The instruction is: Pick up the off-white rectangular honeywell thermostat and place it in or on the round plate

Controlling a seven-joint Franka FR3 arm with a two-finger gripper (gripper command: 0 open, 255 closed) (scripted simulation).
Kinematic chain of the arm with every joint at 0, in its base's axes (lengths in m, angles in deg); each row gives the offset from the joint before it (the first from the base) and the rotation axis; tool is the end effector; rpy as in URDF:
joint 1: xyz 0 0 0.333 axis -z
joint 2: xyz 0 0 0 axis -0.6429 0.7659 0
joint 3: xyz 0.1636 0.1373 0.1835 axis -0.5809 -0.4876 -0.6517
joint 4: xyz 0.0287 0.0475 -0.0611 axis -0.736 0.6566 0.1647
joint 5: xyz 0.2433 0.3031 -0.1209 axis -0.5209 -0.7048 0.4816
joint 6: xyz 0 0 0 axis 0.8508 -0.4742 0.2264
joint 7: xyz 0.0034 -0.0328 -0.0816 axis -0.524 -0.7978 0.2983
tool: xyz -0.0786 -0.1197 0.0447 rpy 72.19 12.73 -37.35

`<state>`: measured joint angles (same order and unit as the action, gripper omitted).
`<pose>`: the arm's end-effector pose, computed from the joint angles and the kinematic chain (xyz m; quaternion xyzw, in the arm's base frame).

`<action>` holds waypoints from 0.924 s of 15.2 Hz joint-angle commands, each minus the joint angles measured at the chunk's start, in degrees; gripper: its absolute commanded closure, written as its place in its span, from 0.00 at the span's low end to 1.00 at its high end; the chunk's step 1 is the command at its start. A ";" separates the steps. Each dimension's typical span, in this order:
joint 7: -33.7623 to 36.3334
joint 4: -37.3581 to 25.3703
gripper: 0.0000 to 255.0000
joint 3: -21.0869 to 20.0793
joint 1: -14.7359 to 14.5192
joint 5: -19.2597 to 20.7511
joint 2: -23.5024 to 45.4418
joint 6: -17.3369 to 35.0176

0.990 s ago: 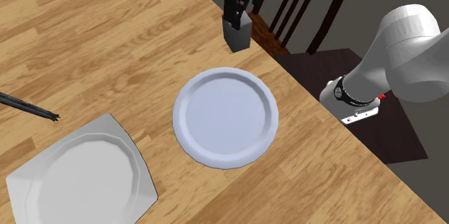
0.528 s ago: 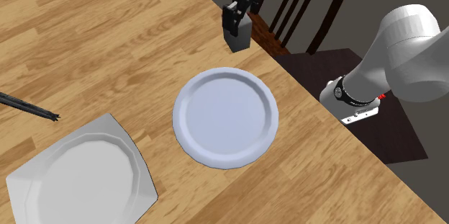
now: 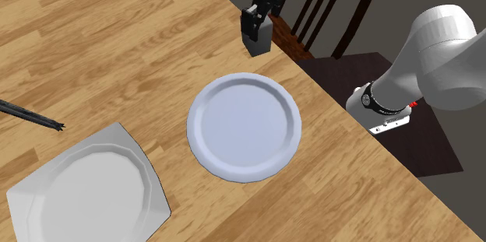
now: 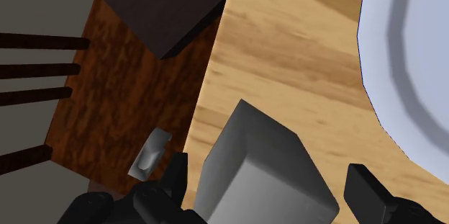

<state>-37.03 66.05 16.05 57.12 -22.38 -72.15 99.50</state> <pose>0.4159 -0.1623 0.3851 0.9239 -0.3817 -0.0214 0.0168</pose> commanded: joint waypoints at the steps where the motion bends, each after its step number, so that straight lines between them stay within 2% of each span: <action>1: 0.00 0.00 1.00 0.00 0.00 0.00 0.00 0.00; 10: 0.00 0.01 1.00 -0.01 0.00 0.00 0.00 0.01; 14: -0.09 -2.52 1.00 -0.09 -0.02 -0.07 -0.69 -3.20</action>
<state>-37.08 64.39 15.99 57.10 -22.42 -72.70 97.27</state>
